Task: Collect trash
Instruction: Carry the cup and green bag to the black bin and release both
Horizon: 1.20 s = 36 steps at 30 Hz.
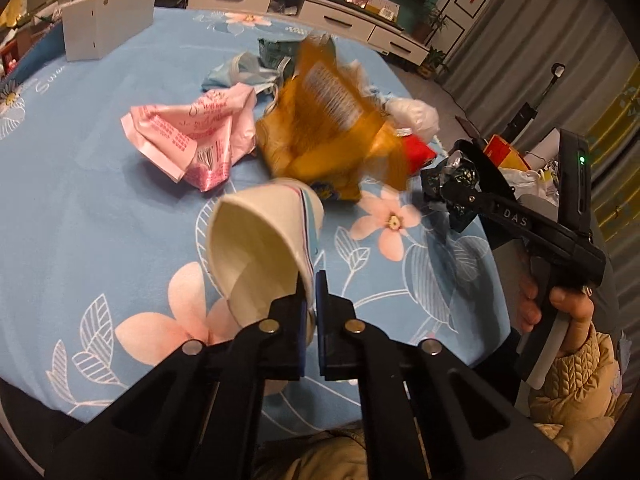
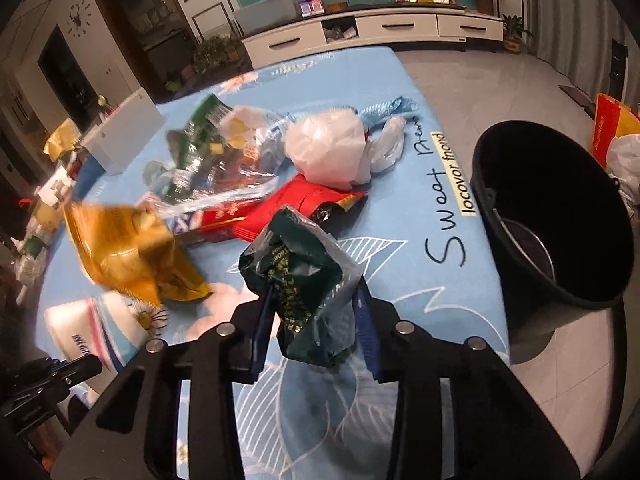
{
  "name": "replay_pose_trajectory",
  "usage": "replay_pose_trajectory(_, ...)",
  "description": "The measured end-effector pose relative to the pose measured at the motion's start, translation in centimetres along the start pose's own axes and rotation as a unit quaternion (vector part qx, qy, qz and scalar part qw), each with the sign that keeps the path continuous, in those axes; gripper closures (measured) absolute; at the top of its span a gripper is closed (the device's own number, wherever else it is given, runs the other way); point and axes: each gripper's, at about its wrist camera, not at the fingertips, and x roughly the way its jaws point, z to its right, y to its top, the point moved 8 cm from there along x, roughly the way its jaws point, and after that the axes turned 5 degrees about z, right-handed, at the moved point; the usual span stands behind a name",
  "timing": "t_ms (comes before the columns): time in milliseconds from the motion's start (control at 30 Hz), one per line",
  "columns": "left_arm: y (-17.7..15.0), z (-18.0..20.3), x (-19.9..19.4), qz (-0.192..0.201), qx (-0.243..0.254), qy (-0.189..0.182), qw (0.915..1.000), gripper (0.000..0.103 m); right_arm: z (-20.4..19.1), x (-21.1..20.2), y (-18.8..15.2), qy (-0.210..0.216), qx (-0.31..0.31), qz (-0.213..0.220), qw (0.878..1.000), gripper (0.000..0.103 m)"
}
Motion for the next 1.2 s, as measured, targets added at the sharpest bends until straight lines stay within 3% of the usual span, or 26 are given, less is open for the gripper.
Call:
replay_pose_trajectory(333, 2.0, 3.6, -6.1, 0.059, 0.034, -0.020, 0.9975, 0.098, 0.3, -6.2, 0.8, 0.044, 0.022, 0.059, 0.997, 0.067)
replay_pose_trajectory(533, 1.5, 2.7, -5.8, 0.066, 0.033, 0.024, 0.9970, 0.098, 0.4, -5.3, 0.1, 0.057, 0.034, 0.045, 0.997, 0.067)
replay_pose_trajectory(567, 0.9, 1.5, -5.9, 0.071, 0.019, 0.035, 0.9967, 0.088, 0.2, -5.2, -0.2, 0.064, 0.034, 0.043, 0.996, 0.067)
replay_pose_trajectory(600, 0.1, 0.6, -6.1, 0.074, 0.012, 0.035, 0.9966, 0.054, 0.0, -5.1, -0.3, 0.067, 0.034, 0.040, 0.996, 0.067)
replay_pose_trajectory(667, -2.5, -0.3, -5.8, 0.056, 0.004, 0.044, 0.9974, 0.017, -0.9, -5.0, -0.9, 0.075, 0.019, 0.043, 0.996, 0.067)
replay_pose_trajectory(700, -3.3, 0.4, -5.4, 0.043, 0.022, 0.028, 0.9984, 0.017, -1.4, -5.0, -1.1, 0.076, 0.009, 0.046, 0.996, 0.067)
replay_pose_trajectory(767, -4.6, 1.1, -3.8, 0.018, 0.053, 0.047, 0.9973, 0.017, -1.9, -4.8, -1.5, 0.082, 0.004, 0.040, 0.996, 0.067)
replay_pose_trajectory(833, -5.9, 2.3, -1.2, -0.028, 0.074, 0.037, 0.9962, 0.017, -2.4, -4.8, -1.7, 0.088, 0.004, 0.037, 0.995, 0.067)
replay_pose_trajectory(1200, -7.1, 5.2, 2.9, -0.078, 0.150, 0.050, 0.9842, 0.018, -1.2, -6.3, -1.6, 0.074, 0.003, 0.056, 0.996, 0.066)
